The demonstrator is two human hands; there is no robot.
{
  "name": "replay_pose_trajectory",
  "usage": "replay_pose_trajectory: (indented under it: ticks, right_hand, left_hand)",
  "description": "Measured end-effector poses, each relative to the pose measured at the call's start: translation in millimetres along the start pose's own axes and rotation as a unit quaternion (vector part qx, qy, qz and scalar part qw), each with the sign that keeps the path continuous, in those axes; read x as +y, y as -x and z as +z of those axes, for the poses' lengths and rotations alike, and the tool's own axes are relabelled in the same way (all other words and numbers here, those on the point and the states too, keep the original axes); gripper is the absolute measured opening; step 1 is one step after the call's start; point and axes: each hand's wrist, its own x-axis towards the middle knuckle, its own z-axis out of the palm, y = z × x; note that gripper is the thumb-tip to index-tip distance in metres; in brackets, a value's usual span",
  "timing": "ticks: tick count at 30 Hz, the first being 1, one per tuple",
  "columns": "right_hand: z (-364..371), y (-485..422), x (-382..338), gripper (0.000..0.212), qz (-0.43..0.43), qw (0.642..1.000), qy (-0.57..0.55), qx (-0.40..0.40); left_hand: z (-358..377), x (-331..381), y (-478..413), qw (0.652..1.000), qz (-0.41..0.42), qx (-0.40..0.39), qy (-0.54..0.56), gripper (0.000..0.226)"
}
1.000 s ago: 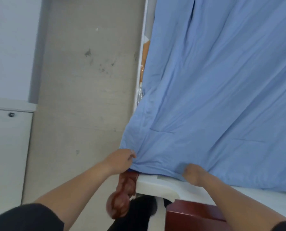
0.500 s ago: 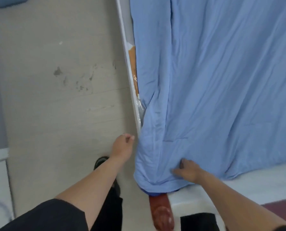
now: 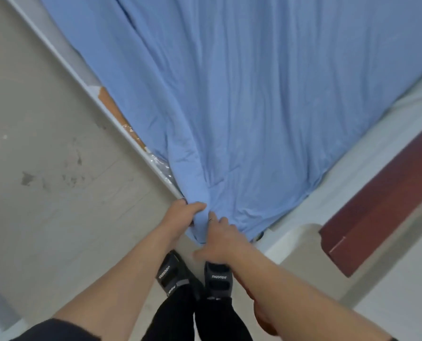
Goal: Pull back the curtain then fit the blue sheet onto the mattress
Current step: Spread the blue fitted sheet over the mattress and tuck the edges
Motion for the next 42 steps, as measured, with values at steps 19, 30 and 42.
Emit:
replay_pose_trajectory:
  ticks: [19, 30, 42]
  right_hand:
    - [-1.4, -19.2, 58.9, 0.015, 0.161, 0.879, -0.435, 0.115]
    - [93.8, -14.1, -47.8, 0.07, 0.356, 0.379, -0.819, 0.243]
    - [136.0, -11.2, -35.4, 0.011, 0.266, 0.36, -0.831, 0.33]
  left_hand:
    - [7.1, 75.5, -65.6, 0.453, 0.497, -0.131, -0.728, 0.031]
    - [-71.9, 18.5, 2.4, 0.39, 0.385, -0.31, -0.777, 0.046]
    - [-118.6, 7.3, 59.4, 0.514, 0.323, -0.276, -0.745, 0.028]
